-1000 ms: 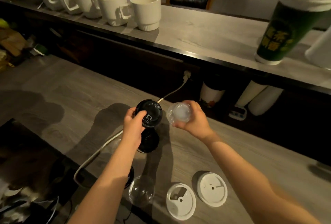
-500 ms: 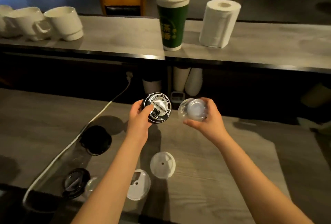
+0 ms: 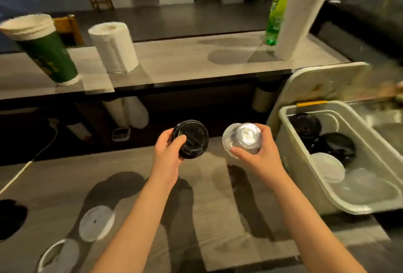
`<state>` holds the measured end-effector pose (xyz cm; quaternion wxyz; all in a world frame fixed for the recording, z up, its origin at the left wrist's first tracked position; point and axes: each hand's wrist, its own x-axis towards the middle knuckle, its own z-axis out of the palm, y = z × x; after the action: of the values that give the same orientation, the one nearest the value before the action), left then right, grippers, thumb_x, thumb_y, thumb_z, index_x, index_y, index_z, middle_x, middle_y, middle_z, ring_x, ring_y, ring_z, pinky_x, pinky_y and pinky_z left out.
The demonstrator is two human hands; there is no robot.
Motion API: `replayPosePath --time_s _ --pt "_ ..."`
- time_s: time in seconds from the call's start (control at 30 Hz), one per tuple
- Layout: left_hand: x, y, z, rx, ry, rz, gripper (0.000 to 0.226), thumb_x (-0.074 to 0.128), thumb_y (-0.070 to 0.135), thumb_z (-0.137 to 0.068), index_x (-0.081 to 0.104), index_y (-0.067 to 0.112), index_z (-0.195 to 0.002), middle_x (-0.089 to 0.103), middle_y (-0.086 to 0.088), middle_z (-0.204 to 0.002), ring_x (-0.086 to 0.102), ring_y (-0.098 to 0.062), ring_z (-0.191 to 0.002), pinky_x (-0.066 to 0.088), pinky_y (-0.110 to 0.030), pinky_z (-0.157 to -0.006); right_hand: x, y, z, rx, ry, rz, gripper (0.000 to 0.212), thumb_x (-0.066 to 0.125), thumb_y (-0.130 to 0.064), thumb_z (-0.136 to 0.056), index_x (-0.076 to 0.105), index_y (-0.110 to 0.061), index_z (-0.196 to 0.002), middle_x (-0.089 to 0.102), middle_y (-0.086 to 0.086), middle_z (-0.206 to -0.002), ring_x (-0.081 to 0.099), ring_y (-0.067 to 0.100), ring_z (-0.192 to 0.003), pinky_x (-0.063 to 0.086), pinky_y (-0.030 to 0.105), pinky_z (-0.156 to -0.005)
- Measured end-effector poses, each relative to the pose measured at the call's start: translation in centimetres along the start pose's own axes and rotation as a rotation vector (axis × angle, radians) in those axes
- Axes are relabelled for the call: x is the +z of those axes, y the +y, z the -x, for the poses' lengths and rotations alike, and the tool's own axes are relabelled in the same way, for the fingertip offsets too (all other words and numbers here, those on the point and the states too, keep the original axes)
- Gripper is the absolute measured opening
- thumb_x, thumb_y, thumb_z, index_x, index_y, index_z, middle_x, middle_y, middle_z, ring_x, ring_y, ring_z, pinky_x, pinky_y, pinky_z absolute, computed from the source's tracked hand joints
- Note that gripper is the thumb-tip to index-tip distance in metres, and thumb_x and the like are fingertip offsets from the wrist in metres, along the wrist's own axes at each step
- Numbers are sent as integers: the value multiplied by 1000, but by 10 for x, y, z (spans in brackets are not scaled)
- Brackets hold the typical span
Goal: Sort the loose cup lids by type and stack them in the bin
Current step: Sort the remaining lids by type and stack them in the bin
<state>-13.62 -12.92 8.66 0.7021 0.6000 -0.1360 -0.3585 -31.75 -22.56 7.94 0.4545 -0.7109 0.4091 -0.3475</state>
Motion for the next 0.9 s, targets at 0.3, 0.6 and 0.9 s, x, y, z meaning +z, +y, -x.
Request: replayPosePath --time_s 0.3,0.6,0.9 --pt "130 -46 24 -21 -125 -54 24 53 7 -91 57 16 -114 63 -4 -111 59 -20 -106 52 -38 -85 -142 45 -6 33 180 23 63 80 -19 -73 37 -31 -117 50 -7 -116 52 10 -106 43 22 -88" --pt "204 -71 41 -50 -282 -121 22 53 8 -92 57 14 -112 66 -5 -107 63 -16 -99 51 -24 -72 -242 103 7 372 205 429 72 79 -32 -72 36 -20 -129 42 4 -132 46 22 -112 41 34 -86" --pt "225 -82 47 -57 -307 -130 21 52 8 -92 56 14 -112 65 -3 -104 64 -17 -97 52 -29 -75 -241 126 -3 561 -238 937 73 70 -40 -73 33 -18 -132 53 6 -124 53 26 -114 50 40 -86"
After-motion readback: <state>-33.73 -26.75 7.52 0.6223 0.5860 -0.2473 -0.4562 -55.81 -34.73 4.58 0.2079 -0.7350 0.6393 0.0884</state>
